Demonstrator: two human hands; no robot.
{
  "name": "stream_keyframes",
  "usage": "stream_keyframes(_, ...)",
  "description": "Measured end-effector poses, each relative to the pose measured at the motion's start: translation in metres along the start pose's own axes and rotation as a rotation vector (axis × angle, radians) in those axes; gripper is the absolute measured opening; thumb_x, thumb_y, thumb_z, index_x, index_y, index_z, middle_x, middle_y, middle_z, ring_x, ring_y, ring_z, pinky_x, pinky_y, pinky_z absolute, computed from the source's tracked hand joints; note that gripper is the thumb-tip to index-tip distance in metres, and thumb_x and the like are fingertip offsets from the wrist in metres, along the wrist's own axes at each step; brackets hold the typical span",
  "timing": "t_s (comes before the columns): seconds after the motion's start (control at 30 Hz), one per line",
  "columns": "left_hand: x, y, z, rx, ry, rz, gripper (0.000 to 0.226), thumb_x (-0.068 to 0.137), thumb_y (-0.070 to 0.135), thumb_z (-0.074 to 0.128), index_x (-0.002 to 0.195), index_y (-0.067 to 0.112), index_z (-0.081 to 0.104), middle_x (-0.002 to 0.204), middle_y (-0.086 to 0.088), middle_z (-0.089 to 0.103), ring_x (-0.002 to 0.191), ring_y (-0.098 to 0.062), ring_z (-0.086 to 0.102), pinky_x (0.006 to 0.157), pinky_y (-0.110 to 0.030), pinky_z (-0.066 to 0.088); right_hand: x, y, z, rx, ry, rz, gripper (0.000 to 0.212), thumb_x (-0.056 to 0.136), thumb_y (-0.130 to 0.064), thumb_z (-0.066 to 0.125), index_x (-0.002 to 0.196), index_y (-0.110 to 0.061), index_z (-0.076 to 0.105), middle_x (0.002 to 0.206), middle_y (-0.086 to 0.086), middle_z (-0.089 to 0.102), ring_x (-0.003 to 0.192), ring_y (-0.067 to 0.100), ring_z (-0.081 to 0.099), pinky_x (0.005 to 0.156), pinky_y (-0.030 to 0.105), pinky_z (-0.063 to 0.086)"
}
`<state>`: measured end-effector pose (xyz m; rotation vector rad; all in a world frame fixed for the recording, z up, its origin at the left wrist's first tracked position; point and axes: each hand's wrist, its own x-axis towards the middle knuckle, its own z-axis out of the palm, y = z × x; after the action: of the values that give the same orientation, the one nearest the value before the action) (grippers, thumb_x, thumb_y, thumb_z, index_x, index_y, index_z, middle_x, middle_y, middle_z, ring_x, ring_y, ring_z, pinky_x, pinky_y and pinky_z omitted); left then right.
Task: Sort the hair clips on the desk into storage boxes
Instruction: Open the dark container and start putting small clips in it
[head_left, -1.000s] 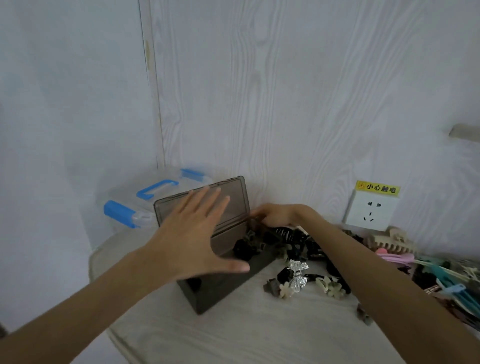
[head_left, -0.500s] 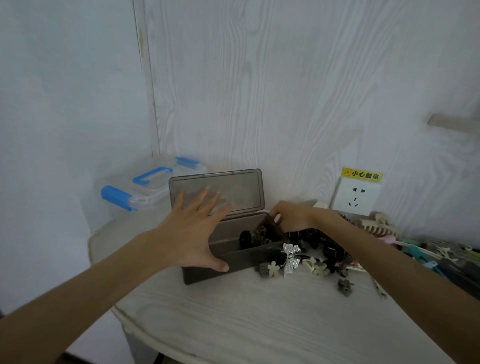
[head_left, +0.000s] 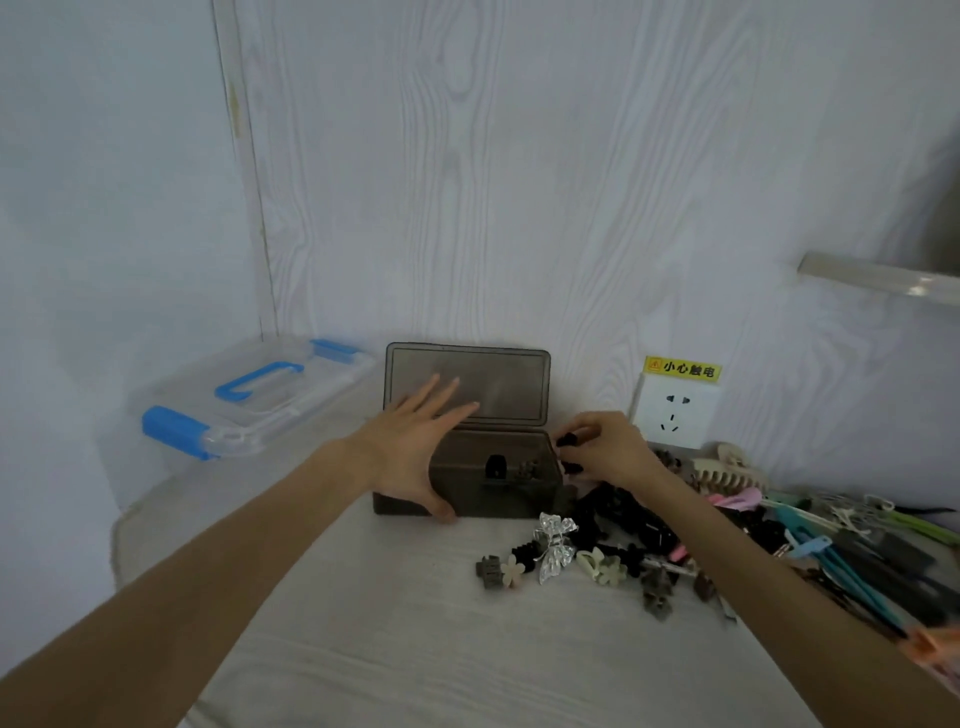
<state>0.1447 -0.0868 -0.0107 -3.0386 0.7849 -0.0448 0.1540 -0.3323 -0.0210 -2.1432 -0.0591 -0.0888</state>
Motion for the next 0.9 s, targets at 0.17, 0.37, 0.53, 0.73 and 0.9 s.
stream_keyframes(0.17, 0.015, 0.008, 0.009, -0.068, 0.116, -0.055, 0.123, 0.060, 0.056, 0.078, 0.151, 0.026, 0.000, 0.159, -0.004, -0.013, 0.146, -0.025, -0.014, 0.119, -0.046, 0.003, -0.003, -0.009, -0.009, 0.273, 0.170, -0.025, 0.014, 0.080, -0.008, 0.070, 0.092, -0.014, 0.068, 0.088, 0.005, 0.067, 0.079, 0.017, 0.066, 0.066, 0.024, 0.059)
stream_keyframes(0.37, -0.013, 0.036, 0.017, -0.339, 0.498, -0.028, 0.074, 0.070, 0.058, 0.067, 0.135, 0.030, 0.044, 0.147, 0.008, 0.035, 0.137, -0.014, 0.027, 0.113, -0.043, 0.027, -0.029, -0.031, -0.026, 0.561, -0.025, 0.048, 0.022, 0.083, -0.010, 0.068, 0.105, -0.010, 0.067, 0.101, 0.016, 0.067, 0.089, 0.021, 0.066, 0.067, 0.020, 0.057)
stream_keyframes(0.53, -0.055, 0.045, 0.029, -0.656, 0.117, -0.031, 0.049, 0.059, 0.071, 0.066, 0.095, 0.038, 0.060, 0.089, 0.020, 0.060, 0.082, 0.000, 0.057, 0.077, -0.026, 0.049, -0.045, -0.031, -0.024, 0.601, -0.124, 0.119, 0.021, 0.083, -0.012, 0.067, 0.104, -0.015, 0.067, 0.105, 0.011, 0.067, 0.087, 0.017, 0.068, 0.064, 0.016, 0.056)
stream_keyframes(0.73, -0.056, 0.045, 0.052, -0.637, 0.100, -0.006, 0.034, 0.073, 0.061, 0.065, 0.099, 0.038, 0.064, 0.093, 0.019, 0.065, 0.083, -0.001, 0.059, 0.080, -0.031, 0.053, -0.053, -0.033, -0.004, 0.716, -0.217, 0.174, 0.020, 0.088, -0.010, 0.061, 0.107, -0.012, 0.063, 0.101, 0.010, 0.068, 0.088, 0.017, 0.068, 0.063, 0.016, 0.057)
stream_keyframes(0.9, -0.050, 0.043, 0.037, -0.803, 0.454, -0.092, 0.026, 0.082, 0.055, 0.052, 0.098, 0.037, 0.060, 0.087, 0.020, 0.063, 0.081, 0.004, 0.058, 0.071, -0.015, 0.044, -0.041, -0.029, -0.001, 0.919, -0.241, 0.172, 0.016, 0.089, -0.010, 0.059, 0.105, -0.012, 0.064, 0.099, 0.009, 0.071, 0.085, 0.016, 0.069, 0.058, 0.015, 0.055)
